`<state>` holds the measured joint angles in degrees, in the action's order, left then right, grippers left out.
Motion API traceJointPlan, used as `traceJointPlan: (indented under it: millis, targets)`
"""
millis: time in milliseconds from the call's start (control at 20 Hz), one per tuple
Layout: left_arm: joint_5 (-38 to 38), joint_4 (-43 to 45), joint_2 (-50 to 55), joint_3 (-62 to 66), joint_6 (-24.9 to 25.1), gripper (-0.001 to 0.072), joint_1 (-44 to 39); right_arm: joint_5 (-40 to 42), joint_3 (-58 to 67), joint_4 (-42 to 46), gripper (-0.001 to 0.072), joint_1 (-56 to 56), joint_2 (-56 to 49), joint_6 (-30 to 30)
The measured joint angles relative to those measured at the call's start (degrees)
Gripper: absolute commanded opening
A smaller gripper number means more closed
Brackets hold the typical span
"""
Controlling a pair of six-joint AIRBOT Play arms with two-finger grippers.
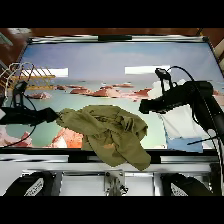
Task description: Fold the shirts.
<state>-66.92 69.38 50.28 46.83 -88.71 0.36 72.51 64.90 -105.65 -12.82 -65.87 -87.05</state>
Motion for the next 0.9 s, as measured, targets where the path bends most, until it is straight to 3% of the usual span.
traceJointPlan:
  millis: [150, 250, 750, 800, 900]
  targets:
    - [2.4, -2.8, 4.24, -4.22, 0.35, 0.0713, -3.67, 2.69, -0.72, 0.48, 0.0621, 1.42, -3.13, -0.04]
    - [5.07, -4.96, 7.5, -6.08, 0.44, 0.0602, -6.56, 3.45, -1.79, 0.22, 0.0621, 1.81, -5.51, -0.26]
    - [13.86, -8.33, 18.49, -8.13, 0.61, 0.0597, -12.07, 2.95, -3.91, -2.58, 0.0621, 2.23, -9.79, -1.25]
    - [14.8, -8.66, 18.75, -8.13, 0.59, 0.0557, -12.11, 2.73, -3.91, -2.82, 0.0621, 2.23, -9.88, -1.25]
    - [16.72, -9.4, 19.12, -8.17, 0.59, 0.0153, -12.17, 2.03, -3.96, -3.37, 0.0621, 2.23, -9.94, -1.18]
